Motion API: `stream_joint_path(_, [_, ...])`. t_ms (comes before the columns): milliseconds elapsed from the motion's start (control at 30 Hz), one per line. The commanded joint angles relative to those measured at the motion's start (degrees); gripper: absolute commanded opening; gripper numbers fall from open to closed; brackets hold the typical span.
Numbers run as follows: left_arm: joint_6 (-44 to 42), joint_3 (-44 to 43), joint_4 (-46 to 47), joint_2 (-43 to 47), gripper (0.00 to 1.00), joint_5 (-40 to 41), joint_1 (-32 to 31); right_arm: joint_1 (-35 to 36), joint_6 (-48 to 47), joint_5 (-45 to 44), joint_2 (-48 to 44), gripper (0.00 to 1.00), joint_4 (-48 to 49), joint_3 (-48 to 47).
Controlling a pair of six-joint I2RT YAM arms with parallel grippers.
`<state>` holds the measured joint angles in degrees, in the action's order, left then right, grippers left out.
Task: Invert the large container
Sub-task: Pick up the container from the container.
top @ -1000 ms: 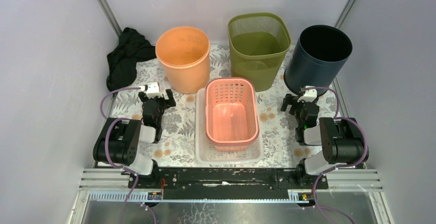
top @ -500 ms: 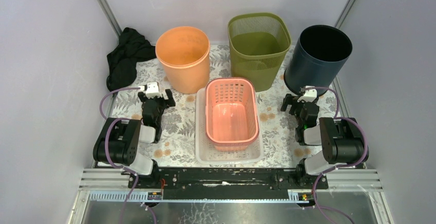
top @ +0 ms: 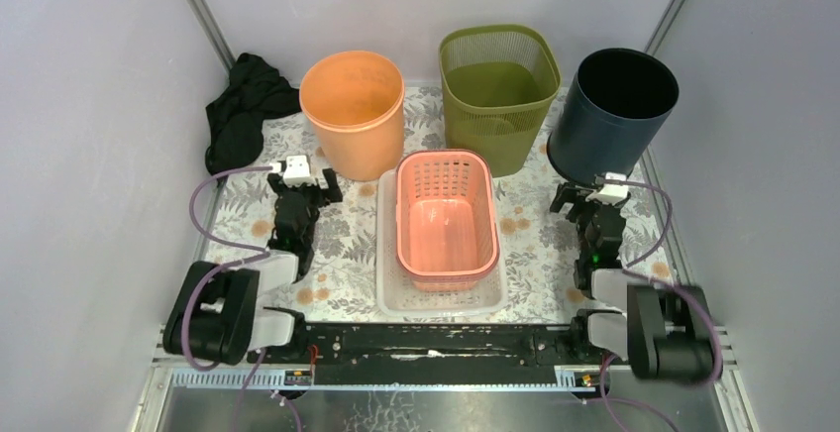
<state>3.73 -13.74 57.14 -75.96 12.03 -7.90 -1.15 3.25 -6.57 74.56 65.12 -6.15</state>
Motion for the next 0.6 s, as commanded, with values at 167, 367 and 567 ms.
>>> stream_joint_path(167, [6.21, -7.53, -25.91, 22.86, 1.0, 1.05, -3.37, 0.19, 1.35, 6.89, -33.57, 0.99, -28.13, -6.78])
stream_joint_path(367, [17.93, -17.97, -42.27, 33.8, 1.0, -2.01, -3.79, 0.18, 12.37, 6.79, -40.62, 0.99, -52.05, -21.39])
stream_joint_path(567, [26.6, -35.56, -56.48, 30.99, 1.0, -13.8, -3.8, 0.2, 25.87, 13.53, -38.29, 0.99, -76.09, -43.55])
